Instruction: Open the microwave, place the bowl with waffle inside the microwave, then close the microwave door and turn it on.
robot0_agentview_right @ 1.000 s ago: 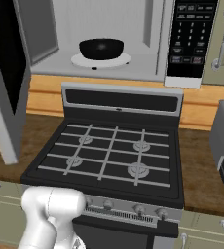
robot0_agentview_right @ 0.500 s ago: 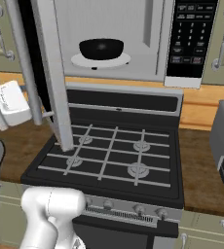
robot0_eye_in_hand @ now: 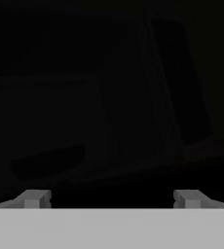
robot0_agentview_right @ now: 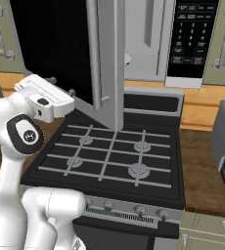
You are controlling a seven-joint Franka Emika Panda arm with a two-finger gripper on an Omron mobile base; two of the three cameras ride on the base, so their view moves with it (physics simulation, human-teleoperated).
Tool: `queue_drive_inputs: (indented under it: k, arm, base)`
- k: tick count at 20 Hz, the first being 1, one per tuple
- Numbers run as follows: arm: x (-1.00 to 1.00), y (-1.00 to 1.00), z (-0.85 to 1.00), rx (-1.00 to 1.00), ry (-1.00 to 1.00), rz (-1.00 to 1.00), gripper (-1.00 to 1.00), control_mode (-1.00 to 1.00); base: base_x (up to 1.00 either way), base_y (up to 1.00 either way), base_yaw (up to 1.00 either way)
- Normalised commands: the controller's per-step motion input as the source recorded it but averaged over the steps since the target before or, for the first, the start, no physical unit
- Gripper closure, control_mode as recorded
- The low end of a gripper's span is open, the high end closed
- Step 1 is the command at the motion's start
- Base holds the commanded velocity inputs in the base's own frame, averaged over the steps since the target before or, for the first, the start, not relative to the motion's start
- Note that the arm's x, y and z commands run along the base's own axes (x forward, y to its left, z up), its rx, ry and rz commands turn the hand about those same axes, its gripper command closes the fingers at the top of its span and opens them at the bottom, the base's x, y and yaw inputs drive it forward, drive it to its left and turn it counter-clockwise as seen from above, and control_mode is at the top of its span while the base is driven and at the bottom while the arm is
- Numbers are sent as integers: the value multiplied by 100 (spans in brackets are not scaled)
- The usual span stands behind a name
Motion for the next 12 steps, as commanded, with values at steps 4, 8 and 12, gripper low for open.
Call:
queue_drive_inputs:
  k: [4,8,12]
  arm:
    - [42,-24,0,5,0,29,-100,-100]
    - [33,-13,1,3,3,19,-100,-100]
    - [39,-6,9,1,7,5,-100,-100]
  base:
    - [0,0,0]
    - [0,0,0]
    - [0,0,0]
